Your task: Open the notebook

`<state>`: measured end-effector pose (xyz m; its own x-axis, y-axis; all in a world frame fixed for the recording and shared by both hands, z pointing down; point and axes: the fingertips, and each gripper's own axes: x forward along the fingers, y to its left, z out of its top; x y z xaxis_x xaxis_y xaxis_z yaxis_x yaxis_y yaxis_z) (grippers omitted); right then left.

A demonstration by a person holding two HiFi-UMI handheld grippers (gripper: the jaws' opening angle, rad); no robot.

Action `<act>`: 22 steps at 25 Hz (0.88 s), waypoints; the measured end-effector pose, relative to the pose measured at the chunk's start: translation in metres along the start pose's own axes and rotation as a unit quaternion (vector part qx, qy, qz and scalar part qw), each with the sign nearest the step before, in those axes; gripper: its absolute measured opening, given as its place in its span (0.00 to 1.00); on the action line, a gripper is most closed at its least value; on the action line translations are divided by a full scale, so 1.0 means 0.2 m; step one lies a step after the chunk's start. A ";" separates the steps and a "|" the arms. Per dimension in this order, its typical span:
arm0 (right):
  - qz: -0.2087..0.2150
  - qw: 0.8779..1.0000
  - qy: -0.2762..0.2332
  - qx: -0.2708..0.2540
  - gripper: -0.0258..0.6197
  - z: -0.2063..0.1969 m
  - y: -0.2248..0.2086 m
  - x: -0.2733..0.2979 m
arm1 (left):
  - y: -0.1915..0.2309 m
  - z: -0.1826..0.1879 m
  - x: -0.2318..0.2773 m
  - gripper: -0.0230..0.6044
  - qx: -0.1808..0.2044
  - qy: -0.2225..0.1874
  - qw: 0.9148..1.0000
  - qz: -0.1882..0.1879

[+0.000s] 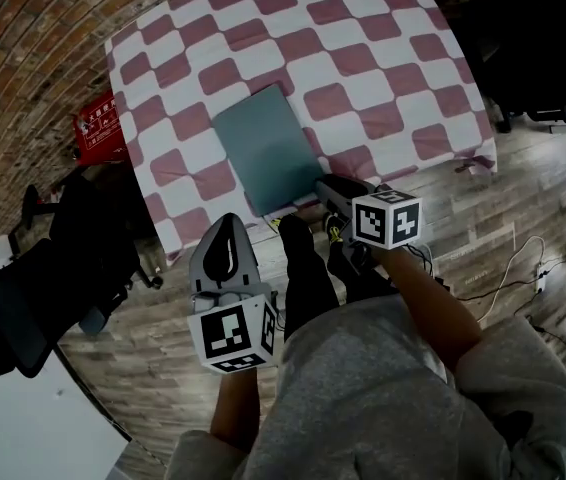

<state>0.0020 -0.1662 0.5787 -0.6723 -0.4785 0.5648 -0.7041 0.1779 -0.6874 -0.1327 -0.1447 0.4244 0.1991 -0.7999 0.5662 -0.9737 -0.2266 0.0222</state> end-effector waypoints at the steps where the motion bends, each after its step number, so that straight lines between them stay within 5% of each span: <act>1: -0.001 1.000 -0.001 0.003 0.22 0.00 -0.01 0.00 | 0.00 0.00 0.00 0.05 0.000 0.000 1.000 0.000; 13: -0.007 0.999 0.036 0.006 0.14 -0.04 0.01 0.04 | -0.01 0.00 -0.02 0.05 0.003 -0.001 1.000 -0.002; 22: 0.007 1.000 0.017 0.015 0.11 0.01 0.08 -0.02 | 0.00 0.04 -0.05 0.05 0.005 -0.012 1.000 0.003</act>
<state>-0.0055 -0.1631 0.5638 -0.6903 -0.4465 0.5693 -0.6873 0.1589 -0.7088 -0.1338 -0.1407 0.4114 0.1963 -0.8142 0.5464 -0.9737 -0.2276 0.0108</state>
